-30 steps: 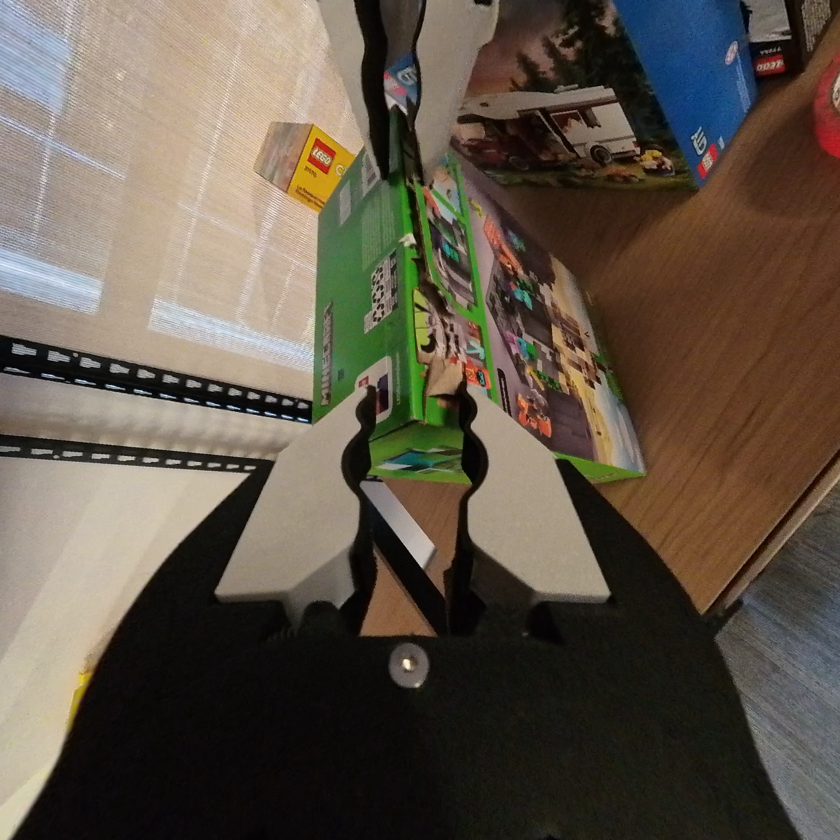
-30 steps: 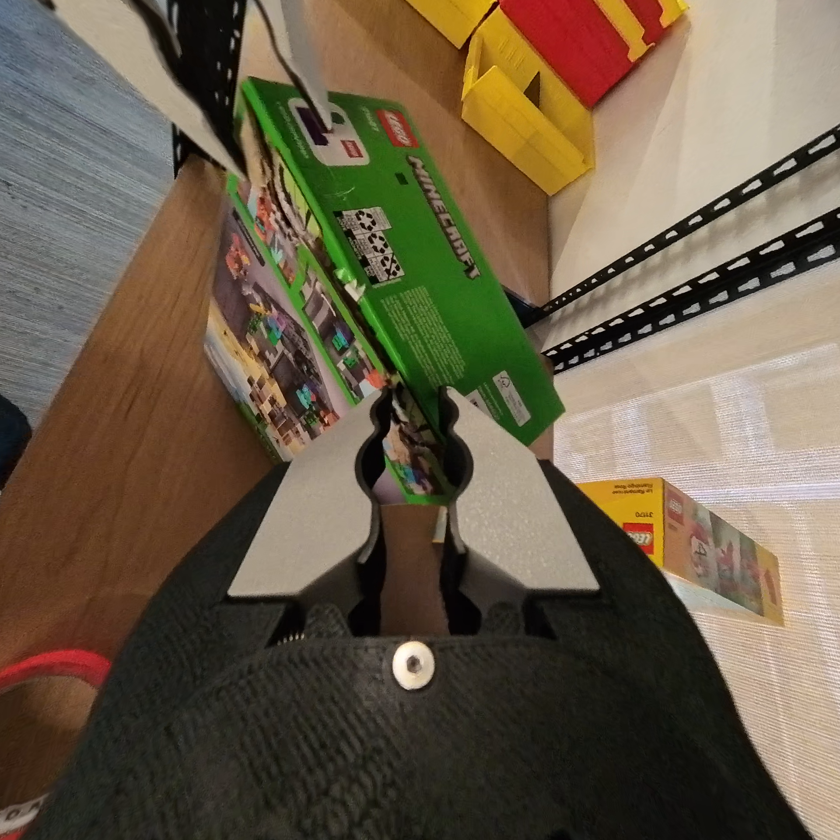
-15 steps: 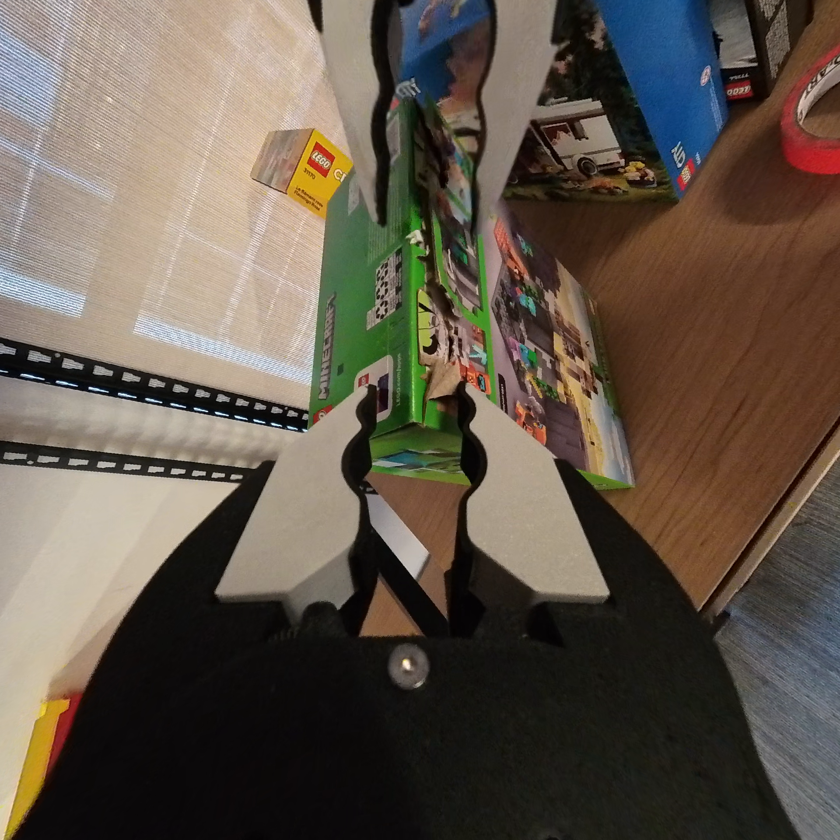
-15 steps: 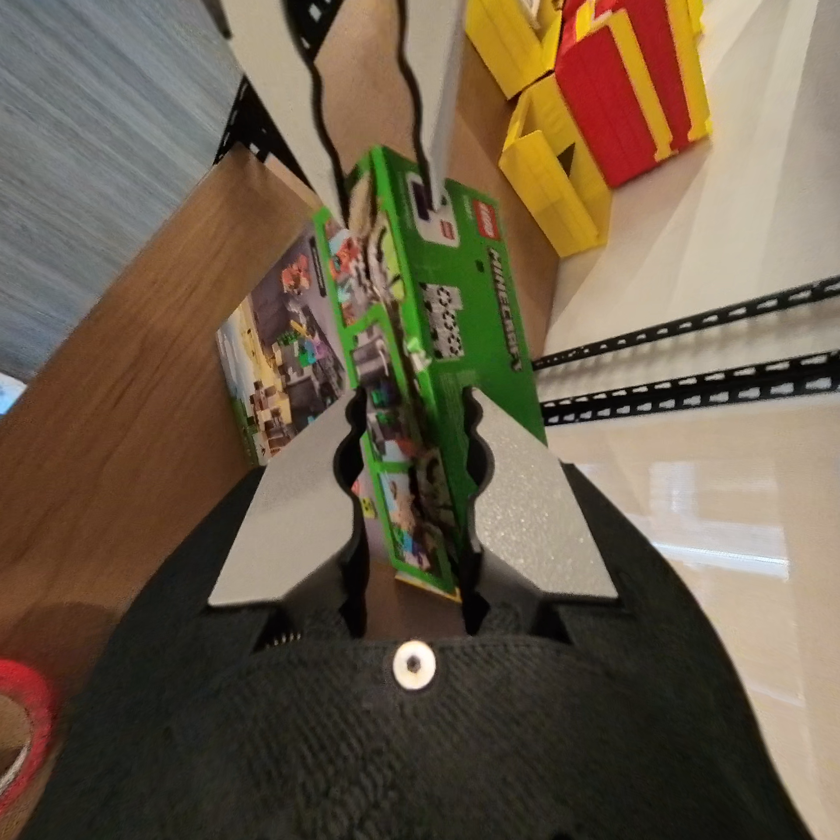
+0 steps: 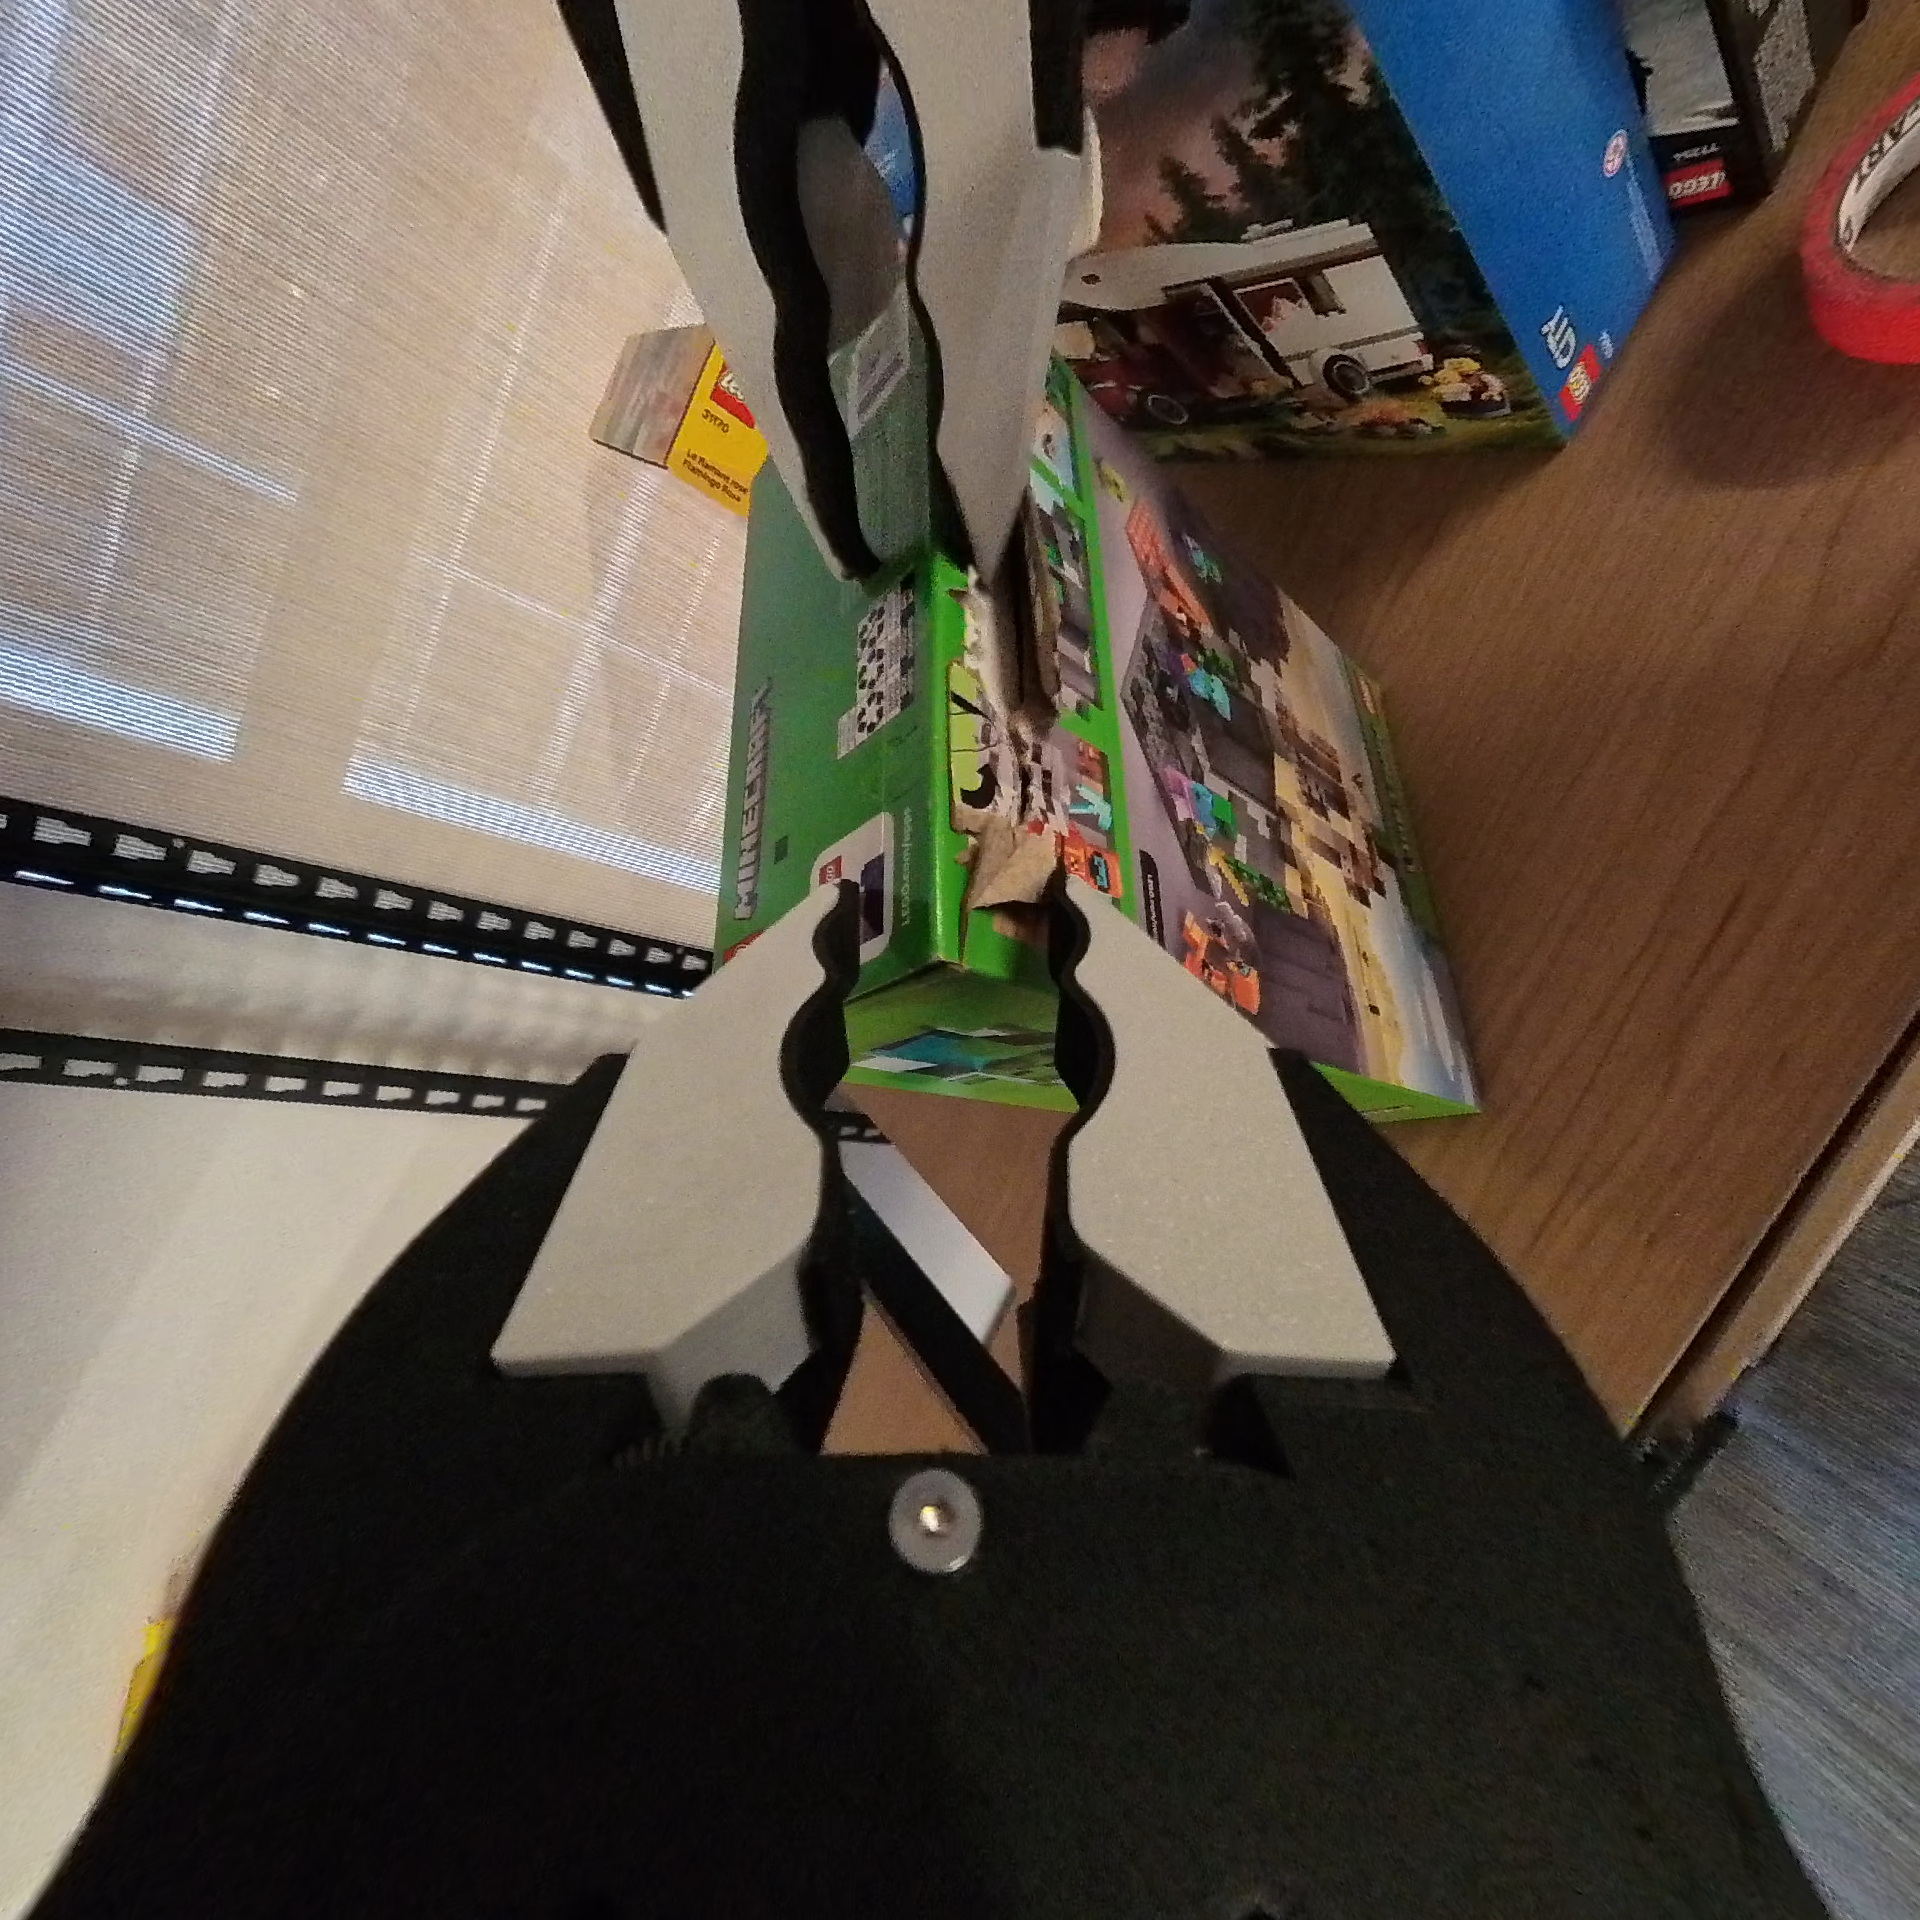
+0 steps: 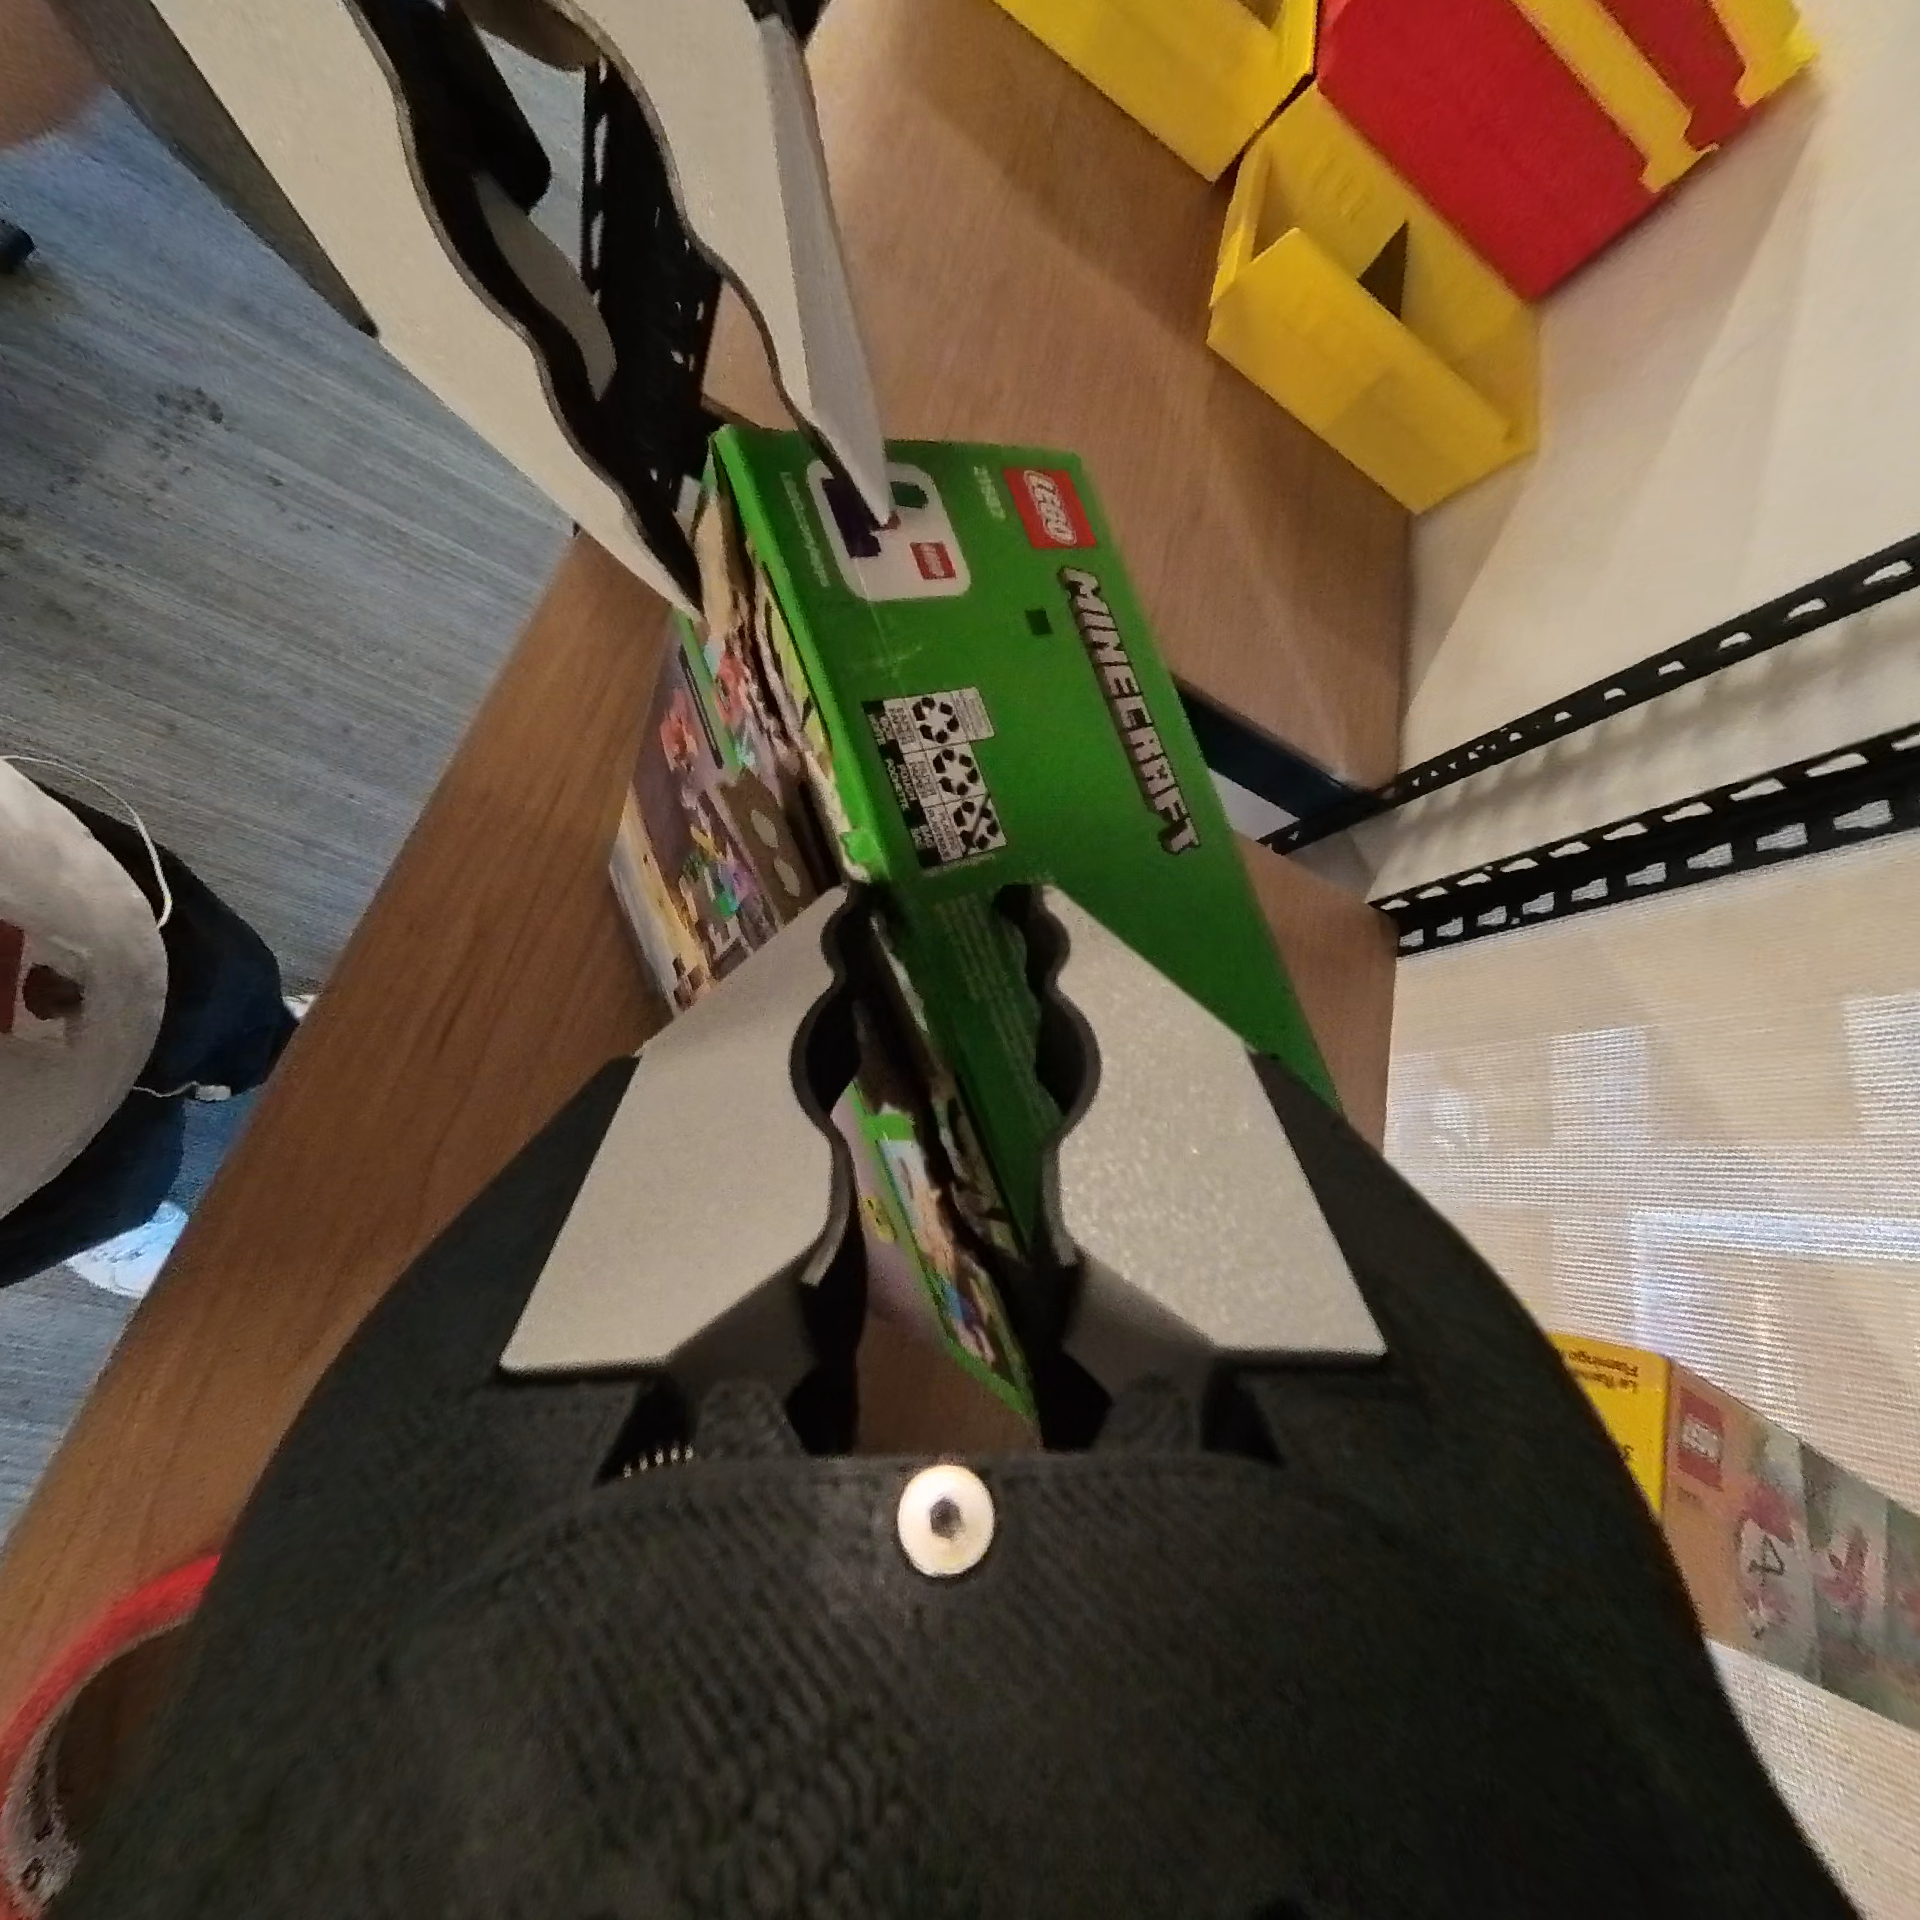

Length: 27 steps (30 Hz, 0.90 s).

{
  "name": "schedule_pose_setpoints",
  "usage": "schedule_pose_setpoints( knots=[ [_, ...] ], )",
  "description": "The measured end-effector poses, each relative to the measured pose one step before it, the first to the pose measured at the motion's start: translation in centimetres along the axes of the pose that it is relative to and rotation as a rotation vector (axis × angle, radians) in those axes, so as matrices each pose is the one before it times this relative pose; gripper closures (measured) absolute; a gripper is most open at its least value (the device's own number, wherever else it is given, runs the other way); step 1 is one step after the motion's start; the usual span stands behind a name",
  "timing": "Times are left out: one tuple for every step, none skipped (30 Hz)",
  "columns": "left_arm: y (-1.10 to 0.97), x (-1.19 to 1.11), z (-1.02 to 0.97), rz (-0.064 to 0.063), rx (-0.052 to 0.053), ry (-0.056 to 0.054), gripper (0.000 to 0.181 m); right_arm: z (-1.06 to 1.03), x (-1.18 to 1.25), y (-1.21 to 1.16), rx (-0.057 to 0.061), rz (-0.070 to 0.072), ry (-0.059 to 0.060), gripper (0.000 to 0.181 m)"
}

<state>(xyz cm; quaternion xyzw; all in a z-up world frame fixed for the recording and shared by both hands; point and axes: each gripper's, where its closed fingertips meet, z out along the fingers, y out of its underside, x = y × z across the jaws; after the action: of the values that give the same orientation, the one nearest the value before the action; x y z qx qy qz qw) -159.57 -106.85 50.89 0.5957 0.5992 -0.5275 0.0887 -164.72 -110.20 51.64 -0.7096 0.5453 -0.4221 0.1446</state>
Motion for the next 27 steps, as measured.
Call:
schedule_pose_setpoints(
  knots=[
    [0.0,-0.002,-0.025,0.0051,0.0028,-0.0042,0.147,-0.07,-0.018,-0.05,0.0049,-0.0089,0.0071,0.154],
    [-0.017,0.004,-0.048,0.0035,0.0033,-0.0033,0.147,-0.089,-0.024,-0.051,0.0059,-0.0115,0.0077,0.154],
    [-0.002,0.004,-0.039,0.0047,0.0022,-0.0029,0.147,-0.108,-0.129,-0.146,0.0112,-0.0074,0.0012,0.156],
    [0.01,0.0,-0.033,0.0037,0.0011,-0.0014,0.148,-0.151,-0.273,-0.232,0.0156,-0.0013,-0.0082,0.156],
    [-0.023,-0.004,-0.024,-0.0002,0.0,0.0013,0.148,-0.139,-0.202,-0.293,0.0167,0.001,-0.0039,0.155],
    [-0.024,-0.005,-0.005,-0.0021,-0.002,0.003,0.148,-0.112,-0.003,-0.446,0.0209,-0.0028,0.0104,0.152],
    [-0.027,-0.006,0.017,0.0002,-0.0042,0.0031,0.148,-0.03,-0.075,-0.633,0.0264,-0.0069,0.0117,0.145],
    [-0.015,-0.014,0.009,0.0044,-0.0058,0.0024,0.148,0.123,-0.289,-0.721,0.0248,-0.0112,0.0059,0.141],
    [-0.001,-0.008,-0.009,0.0057,-0.0069,0.002,0.148,0.327,-0.551,-0.487,0.0068,-0.0223,0.0,0.137],
    [-0.012,0.01,-0.013,0.0029,-0.0059,0.0027,0.148,0.467,-0.553,-0.01,-0.0211,-0.0409,0.0032,0.133],
    [-0.025,0.017,-0.017,0.0009,-0.003,0.0034,0.148,0.487,-0.252,0.307,-0.0324,-0.0474,0.0184,0.128],
    [-0.029,0.033,-0.012,0.0012,-0.001,0.0036,0.148,0.418,-0.04,0.558,-0.0387,-0.0402,0.0224,0.125],
    [0.012,0.032,-0.023,0.0041,-0.0019,0.0033,0.148,0.264,-0.017,0.638,-0.0368,-0.0239,0.0155,0.123],
    [0.068,0.056,-0.054,0.0118,-0.0052,0.0024,0.147,0.067,-0.011,0.508,-0.0234,-0.0098,0.0112,0.123],
    [0.131,0.086,-0.061,0.0221,-0.0101,-0.0007,0.145,-0.204,0.006,0.349,-0.0096,-0.0079,0.0095,0.123],
    [0.177,0.028,-0.049,0.0307,-0.0147,-0.01,0.146,-0.465,0.208,0.247,0.0035,-0.01,0.0175,0.124],
    [0.083,0.009,-0.008,0.0328,-0.0135,-0.0139,0.146,-0.607,0.702,0.249,0.0082,-0.0075,0.0387,0.127],
    [-0.007,0.029,0.005,0.0251,-0.0121,-0.0099,0.147,-0.563,0.931,0.267,0.0099,0.0007,0.0433,0.133],
    [-0.023,0.007,0.002,0.0109,-0.0123,-0.003,0.147,-0.33,0.52,0.224,0.0112,0.0109,0.0127,0.139],
    [-0.032,-0.011,-0.008,-0.0021,-0.0096,0.0049,0.148,-0.076,0.016,0.125,0.0128,0.0243,-0.018,0.143],
    [-0.032,-0.035,0.0,-0.0095,-0.0055,0.0094,0.149,0.159,-0.181,0.186,0.0005,0.0207,-0.0246,0.146],
    [-0.023,-0.061,-0.012,-0.0136,-0.0007,0.0106,0.15,0.3,-0.303,0.217,-0.0074,0.0051,-0.0216,0.149],
    [0.003,-0.065,-0.043,-0.0173,0.0036,0.0107,0.152,0.379,-0.408,0.162,-0.0058,-0.0063,-0.0175,0.153],
    [0.059,-0.068,-0.05,-0.0185,0.0047,0.0086,0.153,0.255,0.092,-0.058,0.009,-0.0116,0.0228,0.154],
    [0.108,-0.053,-0.085,-0.0149,0.0042,0.0056,0.153,0.069,-0.057,-0.089,0.0103,-0.003,0.0166,0.155],
    [0.105,-0.014,-0.124,-0.0111,0.0056,0.0034,0.153,0.082,-0.069,-0.117,0.0109,0.0212,0.0126,0.156],
    [0.042,-0.007,-0.173,-0.0095,0.0071,0.0006,0.156,0.067,-0.059,-0.088,0.0111,0.0279,0.008,0.156]
  ],
)
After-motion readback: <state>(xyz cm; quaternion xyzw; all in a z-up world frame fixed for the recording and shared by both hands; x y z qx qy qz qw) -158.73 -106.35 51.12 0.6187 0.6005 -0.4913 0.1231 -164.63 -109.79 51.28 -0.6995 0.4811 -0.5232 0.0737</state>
